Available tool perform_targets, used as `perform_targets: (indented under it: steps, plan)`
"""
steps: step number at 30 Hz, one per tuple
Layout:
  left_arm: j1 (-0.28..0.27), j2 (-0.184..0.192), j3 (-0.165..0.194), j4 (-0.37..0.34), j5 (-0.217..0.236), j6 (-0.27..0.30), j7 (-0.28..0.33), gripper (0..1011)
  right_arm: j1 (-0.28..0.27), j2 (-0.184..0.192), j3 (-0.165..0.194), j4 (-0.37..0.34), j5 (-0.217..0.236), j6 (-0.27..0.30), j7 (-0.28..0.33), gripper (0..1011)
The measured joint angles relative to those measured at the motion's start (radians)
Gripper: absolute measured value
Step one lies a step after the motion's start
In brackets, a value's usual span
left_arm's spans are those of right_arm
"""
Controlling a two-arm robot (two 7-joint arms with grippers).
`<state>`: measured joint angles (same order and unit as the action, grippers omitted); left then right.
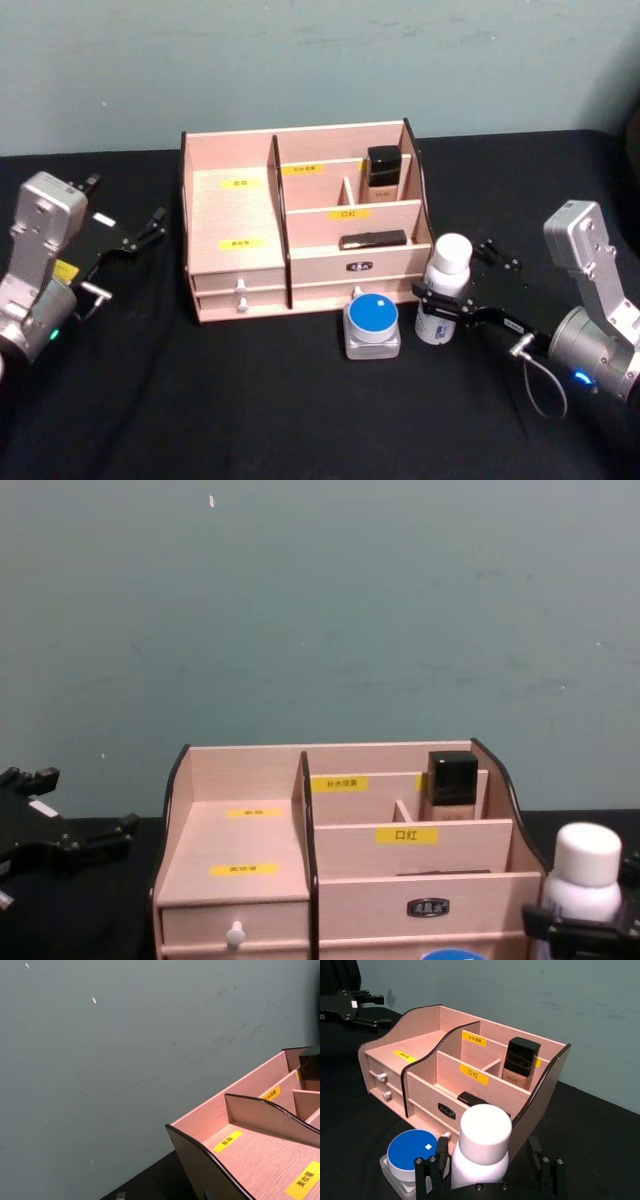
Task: Pick up the facial cleanser and watermelon frost from the table and place them into the tiered storage box.
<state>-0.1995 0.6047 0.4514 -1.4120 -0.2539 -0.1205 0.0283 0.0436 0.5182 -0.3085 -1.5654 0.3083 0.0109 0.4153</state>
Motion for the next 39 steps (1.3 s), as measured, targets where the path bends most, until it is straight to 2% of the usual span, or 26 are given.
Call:
perform_targets:
  steps: [6, 19, 27, 32, 39]
  plan:
    - [0.0, 0.0, 0.0, 0.0, 0.0, 0.0, 0.0, 1010, 0.025, -0.016, -0.007, 0.024, -0.002, 0.016, 0.018, 1002]
    - [0.0, 0.0, 0.0, 0.0, 0.0, 0.0, 0.0, 1010, 0.022, -0.014, -0.006, 0.022, -0.002, 0.014, 0.016, 1003]
    - [0.0, 0.0, 0.0, 0.0, 0.0, 0.0, 0.0, 1010, 0.02, -0.013, -0.005, 0.02, -0.002, 0.013, 0.014, 838]
    - [0.0, 0.0, 0.0, 0.0, 0.0, 0.0, 0.0, 1010, 0.02, -0.012, -0.005, 0.02, -0.002, 0.012, 0.014, 652]
    - [0.0, 0.0, 0.0, 0.0, 0.0, 0.0, 0.0, 1010, 0.019, -0.012, -0.005, 0.019, -0.001, 0.012, 0.013, 615]
